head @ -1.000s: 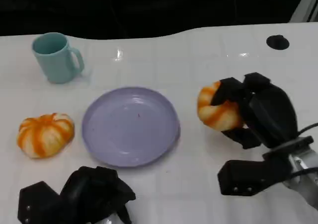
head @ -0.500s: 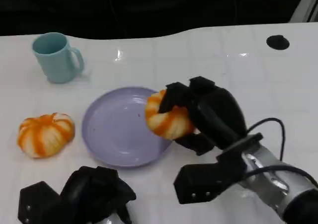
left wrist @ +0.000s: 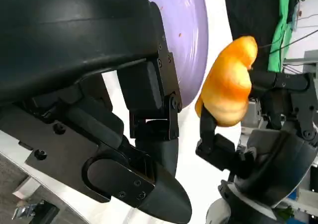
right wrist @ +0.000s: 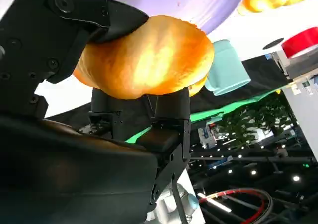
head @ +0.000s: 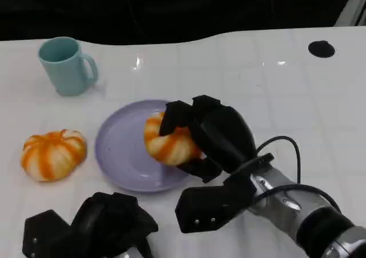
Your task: Grasp the bread from the table and place it into the plate.
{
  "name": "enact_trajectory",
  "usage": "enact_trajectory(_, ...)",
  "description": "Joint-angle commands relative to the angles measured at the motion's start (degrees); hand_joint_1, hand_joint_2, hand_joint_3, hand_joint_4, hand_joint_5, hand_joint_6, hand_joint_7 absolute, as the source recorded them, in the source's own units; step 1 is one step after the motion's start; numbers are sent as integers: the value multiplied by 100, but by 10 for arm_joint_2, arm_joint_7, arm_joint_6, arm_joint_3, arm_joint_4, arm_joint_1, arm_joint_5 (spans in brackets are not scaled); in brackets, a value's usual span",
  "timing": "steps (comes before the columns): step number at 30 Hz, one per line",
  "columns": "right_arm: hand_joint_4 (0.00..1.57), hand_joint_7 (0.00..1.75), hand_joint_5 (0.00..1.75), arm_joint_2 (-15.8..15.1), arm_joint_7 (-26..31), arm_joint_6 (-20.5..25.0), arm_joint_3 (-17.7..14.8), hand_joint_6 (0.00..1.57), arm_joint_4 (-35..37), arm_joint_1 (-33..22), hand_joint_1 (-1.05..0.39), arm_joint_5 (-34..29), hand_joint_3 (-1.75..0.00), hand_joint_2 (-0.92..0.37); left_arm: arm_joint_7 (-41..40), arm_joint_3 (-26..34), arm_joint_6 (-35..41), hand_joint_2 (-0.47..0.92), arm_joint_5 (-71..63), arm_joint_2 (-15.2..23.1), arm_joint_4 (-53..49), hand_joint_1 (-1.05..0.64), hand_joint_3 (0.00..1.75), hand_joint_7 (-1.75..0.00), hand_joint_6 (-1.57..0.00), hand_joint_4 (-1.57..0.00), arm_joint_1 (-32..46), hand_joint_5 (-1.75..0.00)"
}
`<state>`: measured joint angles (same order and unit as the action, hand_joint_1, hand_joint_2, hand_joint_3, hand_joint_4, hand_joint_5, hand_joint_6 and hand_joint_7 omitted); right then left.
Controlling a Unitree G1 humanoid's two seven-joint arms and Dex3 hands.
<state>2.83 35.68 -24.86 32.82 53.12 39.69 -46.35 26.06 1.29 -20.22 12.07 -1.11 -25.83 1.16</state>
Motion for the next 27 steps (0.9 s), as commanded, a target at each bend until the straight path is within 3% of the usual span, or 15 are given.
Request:
enact_trajectory(1,84,87,161,16,-6,10,3,92,32,34,-21,6,-90,-45,-3,0,-7,79,-3,6,5,-105,1,-48,-157,-149,5,-95)
enact_trajectory(3,78,52,137,21,-30,20,2,96,40,42,-24,12,-59,-62,-5,-1,-4,79,-4,6,7,-105,0,-48,-157,-149,5,-95)
enact_trajectory(5,68,24,101,20,-55,26,4,87,41,47,-26,13,-42,-72,-4,0,-5,79,-3,5,4,-105,0,-48,-157,-149,3,-95)
enact_trajectory(7,48,7,64,17,-81,32,11,68,39,52,-32,7,-28,-82,-3,0,-9,79,-2,5,2,-105,0,-48,-157,-149,2,-95)
enact_trajectory(10,22,1,35,15,-119,49,16,42,28,52,-46,6,-14,-91,-2,0,-10,80,-1,6,0,-105,1,-48,-157,-149,1,-95)
enact_trajectory(12,11,0,33,13,-135,55,18,34,18,49,-54,8,-14,-92,-3,1,-9,80,-1,6,-2,-105,1,-48,-157,-149,-1,-95)
enact_trajectory(14,2,0,42,8,-145,56,22,29,9,47,-61,6,-19,-92,-4,2,-9,80,-1,7,-7,-105,1,-48,-157,-149,-6,-94)
enact_trajectory(27,0,0,44,-33,-204,70,21,25,-110,-3,-68,11,-22,-92,-5,1,-11,80,-1,7,-10,-105,1,-47,-157,-150,-8,-94)
